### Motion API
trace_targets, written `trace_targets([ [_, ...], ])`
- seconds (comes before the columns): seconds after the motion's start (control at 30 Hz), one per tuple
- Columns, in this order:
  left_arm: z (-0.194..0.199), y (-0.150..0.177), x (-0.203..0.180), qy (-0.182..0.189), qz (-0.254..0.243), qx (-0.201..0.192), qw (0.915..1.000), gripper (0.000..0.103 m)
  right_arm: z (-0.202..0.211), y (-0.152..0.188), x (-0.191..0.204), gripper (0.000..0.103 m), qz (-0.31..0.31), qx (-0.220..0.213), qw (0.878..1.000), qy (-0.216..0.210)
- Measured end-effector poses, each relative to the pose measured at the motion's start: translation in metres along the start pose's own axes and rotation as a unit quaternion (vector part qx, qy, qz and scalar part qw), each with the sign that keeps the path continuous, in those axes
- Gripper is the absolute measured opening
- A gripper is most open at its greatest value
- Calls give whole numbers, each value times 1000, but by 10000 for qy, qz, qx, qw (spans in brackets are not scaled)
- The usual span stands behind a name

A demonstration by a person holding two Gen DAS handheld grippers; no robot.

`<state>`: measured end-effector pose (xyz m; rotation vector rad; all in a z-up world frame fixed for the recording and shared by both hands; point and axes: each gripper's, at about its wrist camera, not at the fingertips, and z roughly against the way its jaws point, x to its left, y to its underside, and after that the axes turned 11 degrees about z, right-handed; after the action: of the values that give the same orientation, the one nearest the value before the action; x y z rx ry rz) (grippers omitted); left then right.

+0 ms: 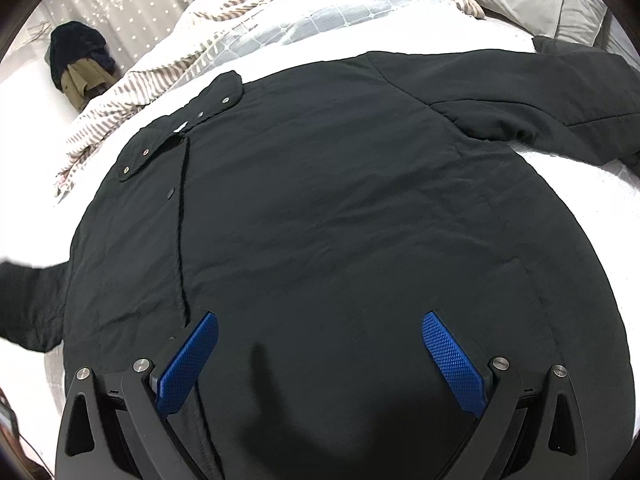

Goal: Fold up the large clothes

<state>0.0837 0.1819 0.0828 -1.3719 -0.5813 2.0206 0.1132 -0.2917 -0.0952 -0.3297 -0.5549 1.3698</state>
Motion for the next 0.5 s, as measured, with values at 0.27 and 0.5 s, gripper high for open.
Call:
trace_targets([
  [0.27,-23,81,-80,570,-761,778,9924,14,5,2,-6,103,-41,-19,10000,-47],
  [0.5,-54,154,-100,618,-1464,1847,9699,18,2,6,-17,103,-193,114,9997,-118],
])
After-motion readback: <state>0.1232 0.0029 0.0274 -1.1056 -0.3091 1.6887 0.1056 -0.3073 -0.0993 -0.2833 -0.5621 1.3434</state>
